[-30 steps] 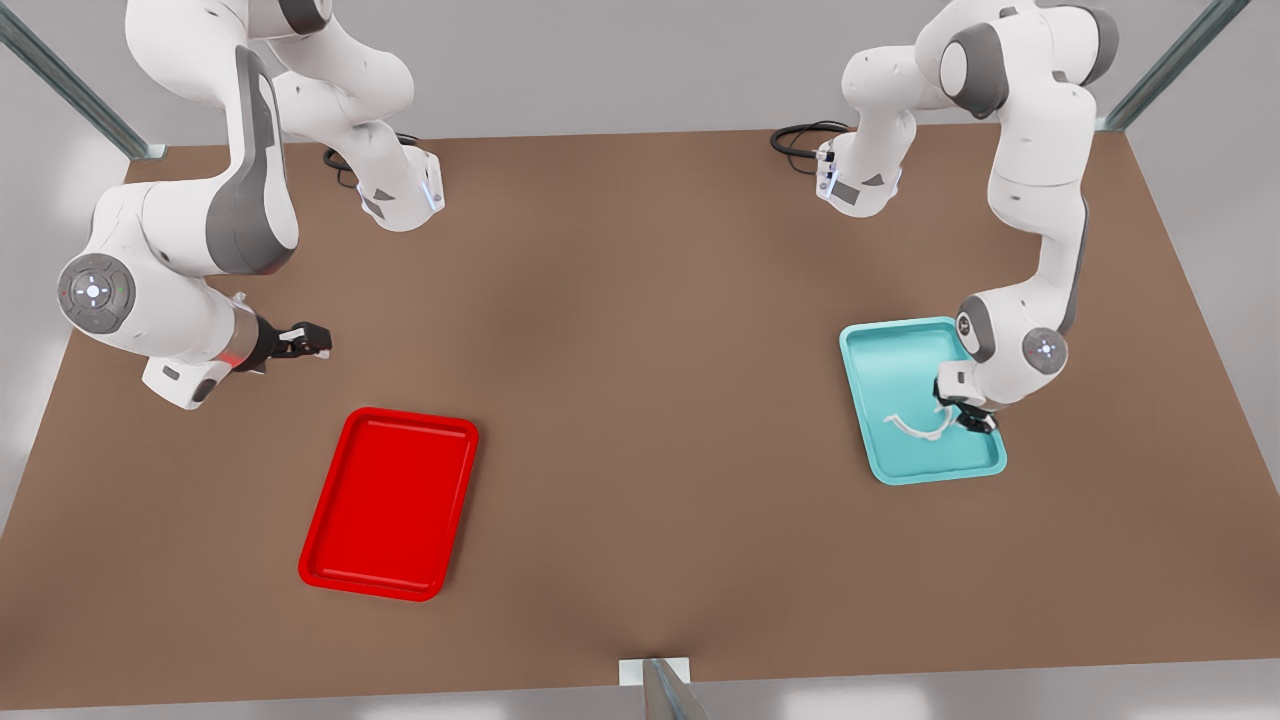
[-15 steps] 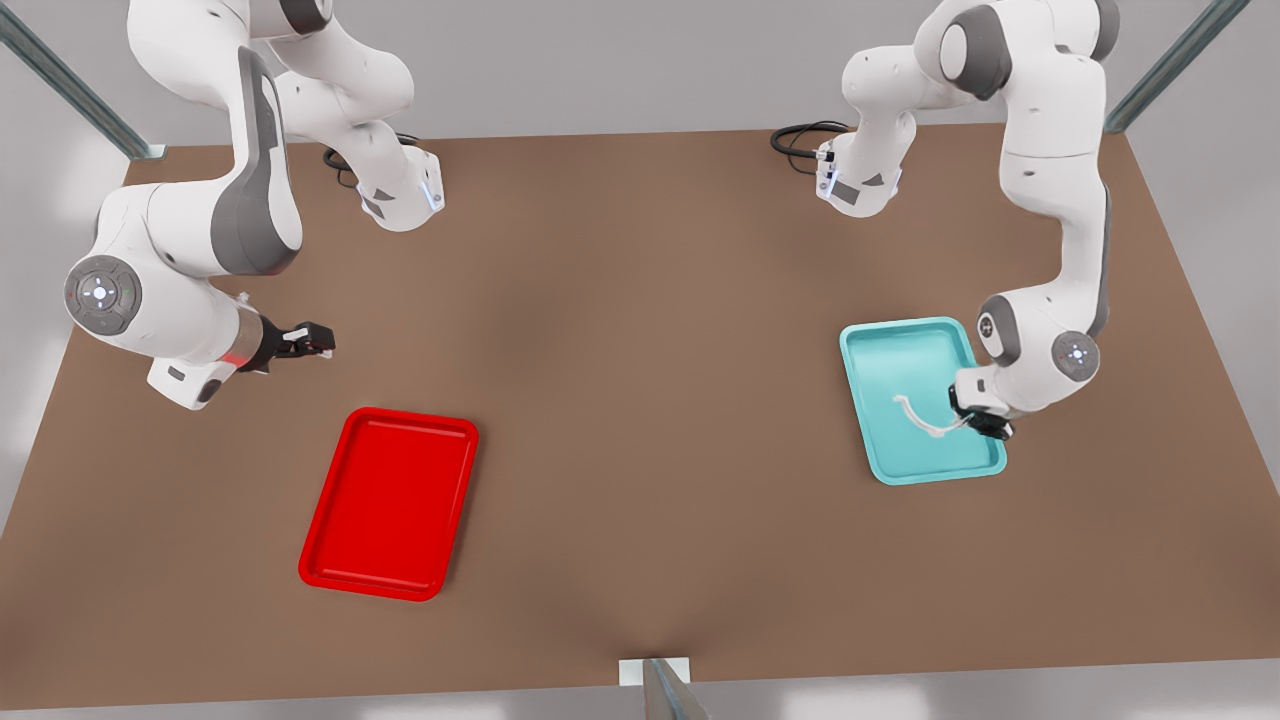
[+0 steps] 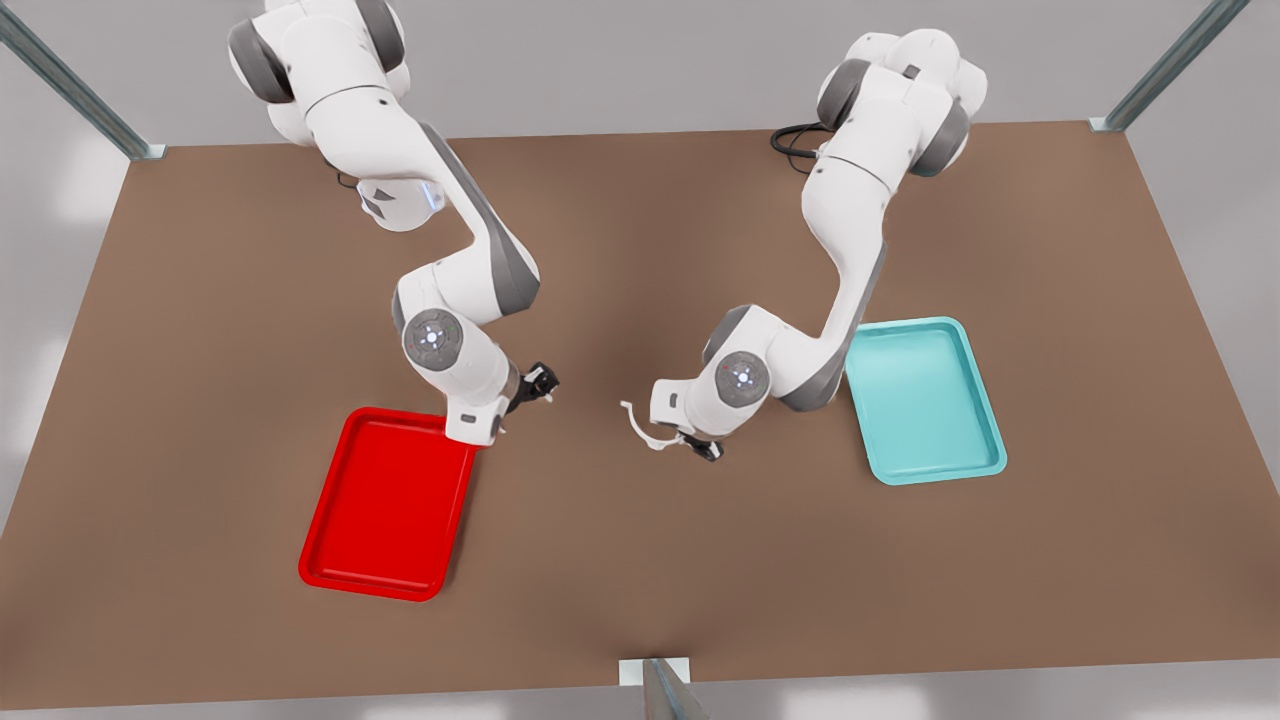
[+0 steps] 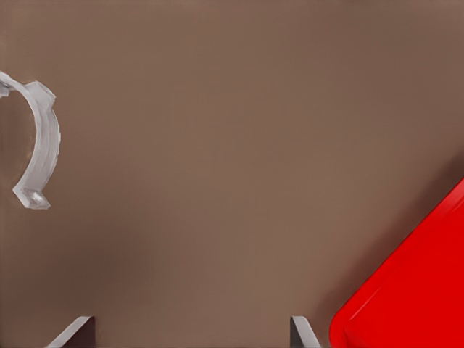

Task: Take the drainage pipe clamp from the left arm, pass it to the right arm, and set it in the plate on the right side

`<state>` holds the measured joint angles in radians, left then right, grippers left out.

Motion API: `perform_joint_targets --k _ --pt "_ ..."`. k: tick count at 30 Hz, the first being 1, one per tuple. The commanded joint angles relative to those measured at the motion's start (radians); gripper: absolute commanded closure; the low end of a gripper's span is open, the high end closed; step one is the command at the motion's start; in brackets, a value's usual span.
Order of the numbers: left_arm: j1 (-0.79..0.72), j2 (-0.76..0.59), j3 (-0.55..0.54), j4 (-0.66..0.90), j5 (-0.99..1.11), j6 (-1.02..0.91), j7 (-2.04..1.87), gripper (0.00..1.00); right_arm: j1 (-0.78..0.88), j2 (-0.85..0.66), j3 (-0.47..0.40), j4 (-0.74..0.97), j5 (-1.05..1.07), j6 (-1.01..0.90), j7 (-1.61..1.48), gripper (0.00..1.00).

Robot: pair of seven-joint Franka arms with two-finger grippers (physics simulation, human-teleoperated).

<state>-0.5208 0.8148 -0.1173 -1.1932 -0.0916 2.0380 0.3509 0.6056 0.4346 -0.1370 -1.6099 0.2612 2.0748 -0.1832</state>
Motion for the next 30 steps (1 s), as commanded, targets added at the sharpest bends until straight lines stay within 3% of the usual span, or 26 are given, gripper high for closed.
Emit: perform_joint_targets --k 1,3,6,15,28,30 --pt "-0.008 0.012 -0.001 0.021 -0.007 -0.004 -1.029 0.79 0.002 -0.003 0.03 -0.034 0.039 0.327 -0.032 0.0" --pt "-0.022 0.026 -0.001 0.035 -0.007 0.016 -1.04 0.79 0.0 -0.036 0.069 -0.145 0.064 0.473 -0.048 0.0" --pt "-0.033 0.024 -0.001 0.04 -0.008 0.005 -0.899 0.79 0.0 -0.031 0.1 -0.168 0.084 0.542 -0.071 0.0" --pt "-0.038 0.024 -0.001 0.041 -0.008 -0.001 -0.865 0.79 0.017 0.119 0.102 -0.019 0.082 0.551 -0.07 0.0" --pt "-0.051 0.04 0.001 0.066 -0.007 -0.001 -0.894 0.79 0.022 0.164 0.103 -0.018 0.081 0.57 -0.076 0.0" --pt "-0.048 0.038 0.001 0.064 -0.005 -0.044 -0.728 0.79 0.02 0.167 0.103 -0.016 0.081 0.571 -0.078 0.0"
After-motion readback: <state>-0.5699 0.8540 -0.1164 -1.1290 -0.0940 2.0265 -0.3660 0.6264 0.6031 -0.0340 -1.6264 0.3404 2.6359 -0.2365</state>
